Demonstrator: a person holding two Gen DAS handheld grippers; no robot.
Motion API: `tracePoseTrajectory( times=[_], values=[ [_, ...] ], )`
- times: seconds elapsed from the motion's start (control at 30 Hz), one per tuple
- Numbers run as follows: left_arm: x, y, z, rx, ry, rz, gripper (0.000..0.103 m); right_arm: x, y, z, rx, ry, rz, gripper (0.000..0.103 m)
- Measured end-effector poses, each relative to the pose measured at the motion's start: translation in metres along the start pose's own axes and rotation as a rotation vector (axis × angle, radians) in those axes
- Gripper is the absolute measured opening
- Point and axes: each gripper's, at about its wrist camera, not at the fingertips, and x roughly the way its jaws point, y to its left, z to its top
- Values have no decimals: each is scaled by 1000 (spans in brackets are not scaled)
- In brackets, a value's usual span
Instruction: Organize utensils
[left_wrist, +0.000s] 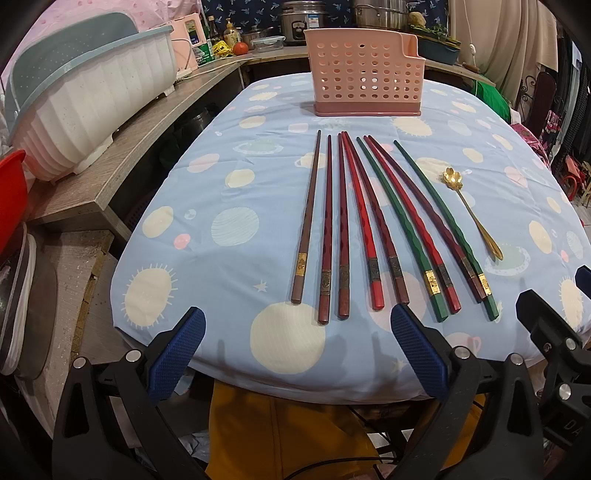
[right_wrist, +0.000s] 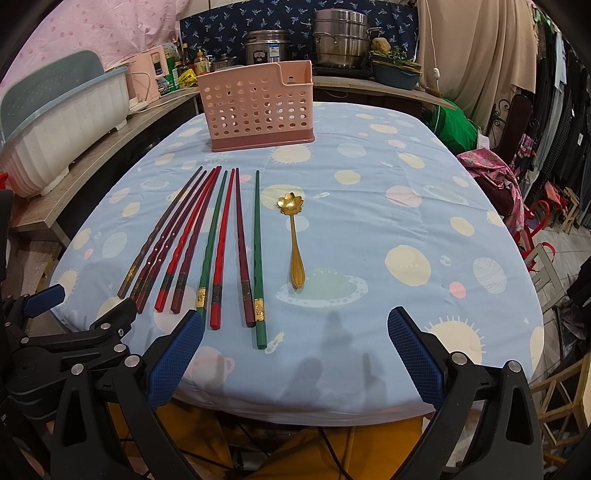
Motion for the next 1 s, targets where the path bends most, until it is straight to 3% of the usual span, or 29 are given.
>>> tracePoseTrajectory(
  times=[0.2, 0.57, 0.8, 1.0],
  values=[
    [1, 2, 4, -6, -2, 2, 96, 0, 0, 2, 1, -5, 4, 96],
    [27, 38, 31, -112, -3, 24, 96, 32, -13, 19, 45, 21, 7, 95],
    [46, 42, 30, -129, 44, 9, 92, 57, -19, 26, 51, 55, 2, 79],
    [57, 41, 27, -118, 81, -7, 78, 73, -19, 26, 51, 92, 20, 64]
  ],
)
